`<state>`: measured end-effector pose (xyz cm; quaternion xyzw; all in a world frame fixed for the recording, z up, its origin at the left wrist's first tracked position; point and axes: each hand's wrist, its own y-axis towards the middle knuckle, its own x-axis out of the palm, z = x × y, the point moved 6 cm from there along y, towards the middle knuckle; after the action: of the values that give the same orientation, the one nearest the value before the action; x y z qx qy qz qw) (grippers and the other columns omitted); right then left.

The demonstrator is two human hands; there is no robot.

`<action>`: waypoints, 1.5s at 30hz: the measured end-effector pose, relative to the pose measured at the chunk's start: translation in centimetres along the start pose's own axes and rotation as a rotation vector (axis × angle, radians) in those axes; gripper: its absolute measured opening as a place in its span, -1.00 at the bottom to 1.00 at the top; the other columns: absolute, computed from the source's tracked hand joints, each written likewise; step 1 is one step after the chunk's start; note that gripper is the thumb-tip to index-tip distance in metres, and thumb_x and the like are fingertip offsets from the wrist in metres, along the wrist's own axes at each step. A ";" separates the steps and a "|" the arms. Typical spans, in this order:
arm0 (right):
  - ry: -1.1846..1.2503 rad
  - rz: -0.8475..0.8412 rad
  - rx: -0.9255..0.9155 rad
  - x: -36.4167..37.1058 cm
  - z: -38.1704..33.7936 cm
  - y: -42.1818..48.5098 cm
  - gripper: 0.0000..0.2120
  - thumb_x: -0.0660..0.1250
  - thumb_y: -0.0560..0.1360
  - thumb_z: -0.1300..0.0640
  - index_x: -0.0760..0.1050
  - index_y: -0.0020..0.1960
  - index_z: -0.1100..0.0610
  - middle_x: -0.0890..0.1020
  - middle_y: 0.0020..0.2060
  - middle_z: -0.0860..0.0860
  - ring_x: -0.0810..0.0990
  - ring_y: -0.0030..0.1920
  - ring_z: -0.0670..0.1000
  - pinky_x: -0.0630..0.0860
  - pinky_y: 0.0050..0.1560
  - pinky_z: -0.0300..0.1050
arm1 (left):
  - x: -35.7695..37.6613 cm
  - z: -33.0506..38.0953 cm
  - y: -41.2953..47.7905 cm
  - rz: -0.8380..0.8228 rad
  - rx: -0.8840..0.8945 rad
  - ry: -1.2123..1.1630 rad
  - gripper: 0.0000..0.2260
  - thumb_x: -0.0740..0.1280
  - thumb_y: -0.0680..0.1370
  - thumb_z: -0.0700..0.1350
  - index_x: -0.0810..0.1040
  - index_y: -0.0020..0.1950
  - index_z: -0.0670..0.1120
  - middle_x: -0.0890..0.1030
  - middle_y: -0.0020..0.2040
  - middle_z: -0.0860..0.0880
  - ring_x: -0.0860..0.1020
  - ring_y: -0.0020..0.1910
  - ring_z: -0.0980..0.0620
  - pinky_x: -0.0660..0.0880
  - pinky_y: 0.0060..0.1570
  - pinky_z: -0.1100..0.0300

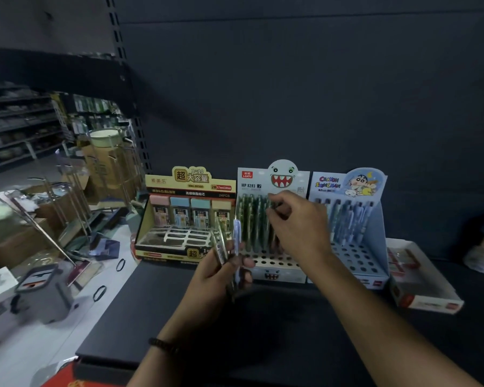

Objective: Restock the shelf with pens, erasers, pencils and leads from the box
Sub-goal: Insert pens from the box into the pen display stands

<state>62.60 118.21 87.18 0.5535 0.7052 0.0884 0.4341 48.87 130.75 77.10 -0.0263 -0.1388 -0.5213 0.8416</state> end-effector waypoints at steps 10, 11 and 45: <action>-0.182 -0.232 -0.058 1.7 -1.0 0.1 -0.81 0.37 0.65 0.15 0.69 0.21 0.02 0.71 -0.22 -0.06 0.66 -0.34 -0.09 0.71 -0.15 -0.01 | 0.5 0.6 -0.3 -0.023 -0.049 -0.012 -0.74 0.17 0.76 -0.22 0.48 0.43 -0.14 0.72 0.25 -0.10 0.74 0.06 -0.17 0.68 -0.02 0.07; -0.181 -0.240 -0.058 1.4 -1.3 0.3 -0.81 0.35 0.66 0.14 0.69 0.20 0.02 0.72 -0.21 -0.07 0.66 -0.34 -0.10 0.71 -0.17 -0.02 | 0.5 0.7 -0.3 -0.026 -0.040 0.002 -0.75 0.17 0.76 -0.21 0.47 0.42 -0.16 0.72 0.25 -0.10 0.74 0.04 -0.16 0.67 -0.07 0.10; -0.109 0.238 0.112 -14.3 9.3 0.8 -0.77 0.50 0.56 0.13 0.70 0.21 0.00 0.64 -0.35 -0.17 0.65 -0.26 -0.10 0.50 0.15 -0.35 | 14.5 -3.7 1.9 -0.209 -0.089 -0.063 -0.85 0.09 0.76 -0.35 0.43 0.22 -0.22 0.60 -0.10 -0.19 0.50 -0.27 -0.06 0.48 -0.28 0.11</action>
<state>69.90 102.95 89.40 0.6605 0.6139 0.0698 0.4267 57.31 118.33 77.52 -0.0656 -0.1438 -0.6109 0.7758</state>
